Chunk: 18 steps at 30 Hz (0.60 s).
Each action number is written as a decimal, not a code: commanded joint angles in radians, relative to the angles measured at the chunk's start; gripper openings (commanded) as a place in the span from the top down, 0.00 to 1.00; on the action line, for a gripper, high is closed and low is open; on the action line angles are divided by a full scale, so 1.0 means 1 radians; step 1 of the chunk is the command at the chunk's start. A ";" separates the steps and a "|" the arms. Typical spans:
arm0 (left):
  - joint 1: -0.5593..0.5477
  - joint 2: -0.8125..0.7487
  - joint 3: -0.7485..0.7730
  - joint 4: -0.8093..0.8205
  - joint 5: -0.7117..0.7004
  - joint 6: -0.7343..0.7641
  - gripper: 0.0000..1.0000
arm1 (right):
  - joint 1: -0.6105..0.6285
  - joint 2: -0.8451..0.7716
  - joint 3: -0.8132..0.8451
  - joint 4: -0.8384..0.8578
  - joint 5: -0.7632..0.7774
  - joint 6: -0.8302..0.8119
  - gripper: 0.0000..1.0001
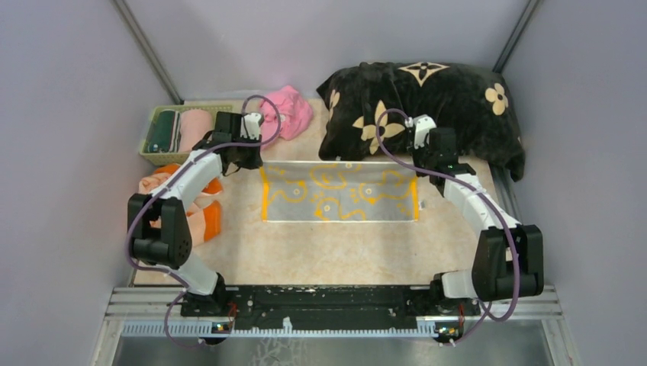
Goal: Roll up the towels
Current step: Fold the towel at the center of the board.
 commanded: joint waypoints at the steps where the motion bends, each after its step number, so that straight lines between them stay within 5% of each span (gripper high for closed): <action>1: 0.020 -0.054 -0.061 -0.024 -0.005 -0.024 1.00 | -0.020 -0.070 -0.046 0.010 0.062 0.052 1.00; 18: 0.020 -0.198 -0.271 -0.079 0.015 -0.145 1.00 | -0.020 -0.200 -0.145 -0.169 0.089 0.185 1.00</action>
